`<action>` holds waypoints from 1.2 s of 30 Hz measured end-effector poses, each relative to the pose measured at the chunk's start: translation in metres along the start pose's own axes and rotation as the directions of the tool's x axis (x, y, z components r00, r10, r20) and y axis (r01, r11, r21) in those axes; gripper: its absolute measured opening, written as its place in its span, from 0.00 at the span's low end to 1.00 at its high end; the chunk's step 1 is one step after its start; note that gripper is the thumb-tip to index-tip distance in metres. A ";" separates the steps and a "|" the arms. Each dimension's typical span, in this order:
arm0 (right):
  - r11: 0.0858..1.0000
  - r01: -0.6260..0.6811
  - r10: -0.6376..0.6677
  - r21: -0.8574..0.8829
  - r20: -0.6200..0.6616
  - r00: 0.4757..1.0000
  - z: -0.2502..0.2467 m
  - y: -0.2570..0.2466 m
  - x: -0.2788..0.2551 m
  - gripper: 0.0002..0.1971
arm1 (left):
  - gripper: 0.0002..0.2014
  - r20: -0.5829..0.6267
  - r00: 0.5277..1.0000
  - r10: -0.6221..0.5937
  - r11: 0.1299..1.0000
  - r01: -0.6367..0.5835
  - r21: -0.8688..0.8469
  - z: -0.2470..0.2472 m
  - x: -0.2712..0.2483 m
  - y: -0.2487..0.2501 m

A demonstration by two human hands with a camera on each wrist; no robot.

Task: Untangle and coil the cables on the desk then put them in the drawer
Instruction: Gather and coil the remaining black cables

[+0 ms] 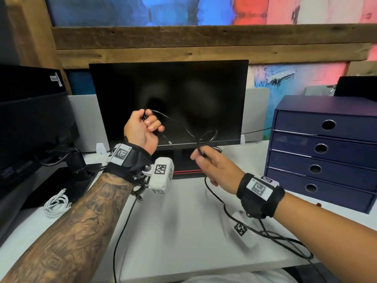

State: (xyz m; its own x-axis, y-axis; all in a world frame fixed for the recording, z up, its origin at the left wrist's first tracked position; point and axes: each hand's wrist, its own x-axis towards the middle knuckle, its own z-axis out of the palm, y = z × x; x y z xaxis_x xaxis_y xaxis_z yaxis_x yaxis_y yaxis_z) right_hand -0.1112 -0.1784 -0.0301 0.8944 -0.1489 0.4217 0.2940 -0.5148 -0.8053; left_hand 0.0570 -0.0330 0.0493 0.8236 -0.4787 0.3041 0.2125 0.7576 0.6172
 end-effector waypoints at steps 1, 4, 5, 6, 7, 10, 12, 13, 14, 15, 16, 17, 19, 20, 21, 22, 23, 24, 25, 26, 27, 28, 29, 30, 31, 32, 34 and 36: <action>0.999 0.010 -0.012 -0.045 -0.041 0.999 0.000 0.003 0.001 0.10 | 0.16 -0.018 1.000 0.005 1.000 -0.005 -0.008 -0.003 0.002 0.001; 0.992 -0.067 0.059 -0.110 -0.073 0.996 -0.007 0.023 0.009 0.15 | 0.16 -0.040 0.999 0.013 1.000 -0.014 -0.021 -0.007 0.004 0.004; 0.987 -0.108 0.100 -0.122 -0.075 0.992 -0.011 0.031 0.011 0.14 | 0.16 -0.044 0.999 0.019 0.999 -0.020 -0.026 -0.007 0.005 0.006; 0.982 -0.144 0.133 -0.125 -0.093 0.987 -0.015 0.037 0.013 0.13 | 0.16 -0.048 0.999 0.025 0.999 -0.026 -0.032 -0.007 0.005 0.008; 0.979 -0.168 0.155 -0.113 -0.120 0.981 -0.018 0.041 0.014 0.12 | 0.16 -0.050 0.998 0.029 0.999 -0.031 -0.039 -0.007 0.006 0.010; 0.977 -0.180 0.167 -0.113 -0.117 0.979 -0.023 0.042 0.012 0.15 | 0.16 -0.061 0.998 0.031 0.998 -0.033 -0.046 -0.009 0.007 0.013; 0.964 -0.192 0.177 -0.182 -0.091 0.980 -0.023 0.041 0.011 0.14 | 0.16 -0.070 0.997 0.025 0.999 -0.028 -0.037 -0.009 0.007 0.010; 0.964 -0.187 0.172 -0.189 -0.090 0.981 -0.022 0.041 0.012 0.14 | 0.16 -0.072 0.997 0.023 0.999 -0.025 -0.026 -0.009 0.007 0.008; 0.971 -0.180 0.165 -0.158 -0.102 0.981 -0.022 0.041 0.012 0.15 | 0.16 -0.076 0.997 0.022 1.000 -0.023 -0.013 -0.009 0.006 0.006; 0.976 -0.179 0.164 -0.125 -0.122 0.979 -0.022 0.041 0.013 0.14 | 0.16 -0.079 0.997 0.024 1.000 -0.025 -0.002 -0.009 0.006 0.005; 0.979 -0.171 0.154 -0.114 -0.145 0.977 -0.022 0.040 0.012 0.11 | 0.16 -0.084 0.996 0.029 1.000 -0.029 0.005 -0.010 0.006 0.005; 0.979 -0.153 0.129 -0.132 -0.173 0.976 -0.022 0.037 0.011 0.05 | 0.15 -0.090 0.995 0.036 0.999 -0.035 0.009 -0.011 0.006 0.006; 0.982 -0.075 0.034 -0.172 -0.231 0.972 -0.023 0.031 0.009 0.04 | 0.15 -0.103 0.994 0.047 0.999 -0.046 0.011 -0.014 0.008 0.007; 0.985 -0.043 -0.002 -0.168 -0.261 0.965 -0.024 0.029 0.008 0.06 | 0.15 -0.109 0.993 0.049 0.999 -0.048 0.009 -0.016 0.009 0.008; 0.986 -0.029 -0.018 -0.162 -0.282 0.959 -0.024 0.029 0.009 0.07 | 0.15 -0.115 0.992 0.050 0.999 -0.050 0.006 -0.017 0.010 0.009; 0.987 -0.033 -0.014 -0.157 -0.289 0.957 -0.024 0.028 0.009 0.08 | 0.15 -0.119 0.992 0.051 0.999 -0.051 0.003 -0.018 0.011 0.010; 0.987 -0.048 0.002 -0.155 -0.283 0.959 -0.024 0.030 0.010 0.09 | 0.15 -0.120 0.991 0.052 0.999 -0.052 0.001 -0.019 0.011 0.011; 0.986 -0.075 0.032 -0.149 -0.276 0.961 -0.024 0.031 0.010 0.09 | 0.16 -0.119 0.991 0.053 0.999 -0.053 0.000 -0.019 0.012 0.012; 0.985 -0.107 0.068 -0.134 -0.270 0.960 -0.025 0.034 0.011 0.10 | 0.16 -0.116 0.992 0.054 0.999 -0.055 -0.001 -0.019 0.012 0.013; 0.984 -0.137 0.103 -0.112 -0.271 0.957 -0.025 0.036 0.011 0.10 | 0.16 -0.113 0.992 0.056 0.998 -0.057 -0.001 -0.018 0.012 0.014; 0.982 -0.159 0.125 -0.100 -0.284 0.951 -0.026 0.039 0.012 0.11 | 0.16 -0.108 0.992 0.058 0.998 -0.059 -0.001 -0.018 0.012 0.015; 0.979 -0.175 0.137 -0.101 -0.307 0.942 -0.027 0.042 0.013 0.11 | 0.16 -0.103 0.993 0.060 0.998 -0.060 -0.002 -0.018 0.013 0.015; 0.975 -0.191 0.144 -0.112 -0.334 0.931 -0.029 0.045 0.014 0.12 | 0.16 -0.100 0.993 0.062 0.998 -0.063 -0.004 -0.019 0.013 0.016; 0.971 -0.208 0.153 -0.120 -0.360 0.920 -0.031 0.047 0.015 0.12 | 0.16 -0.099 0.993 0.066 0.998 -0.067 -0.004 -0.019 0.013 0.017; 0.966 -0.227 0.165 -0.124 -0.382 0.909 -0.034 0.049 0.016 0.13 | 0.15 -0.100 0.992 0.071 0.997 -0.072 -0.005 -0.020 0.014 0.018; 0.961 -0.245 0.175 -0.130 -0.400 0.900 -0.037 0.050 0.016 0.13 | 0.15 -0.100 0.992 0.077 0.997 -0.078 -0.006 -0.021 0.014 0.020; 0.942 -0.280 0.180 -0.184 -0.425 0.887 -0.042 0.052 0.017 0.15 | 0.15 -0.097 0.991 0.091 0.996 -0.093 -0.014 -0.024 0.016 0.025; 0.895 -0.333 0.194 -0.297 -0.414 0.890 -0.048 0.055 0.016 0.16 | 0.15 -0.098 0.990 0.106 0.994 -0.109 -0.025 -0.026 0.017 0.031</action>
State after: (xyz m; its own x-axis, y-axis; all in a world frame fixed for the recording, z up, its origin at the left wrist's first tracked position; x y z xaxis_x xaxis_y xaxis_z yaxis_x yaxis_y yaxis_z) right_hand -0.0971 -0.2499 -0.0481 0.7133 -0.5814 0.3915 -0.1344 -0.6616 -0.7377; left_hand 0.0917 -0.0059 0.0549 0.8890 -0.3499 0.2955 0.1342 0.8160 0.5623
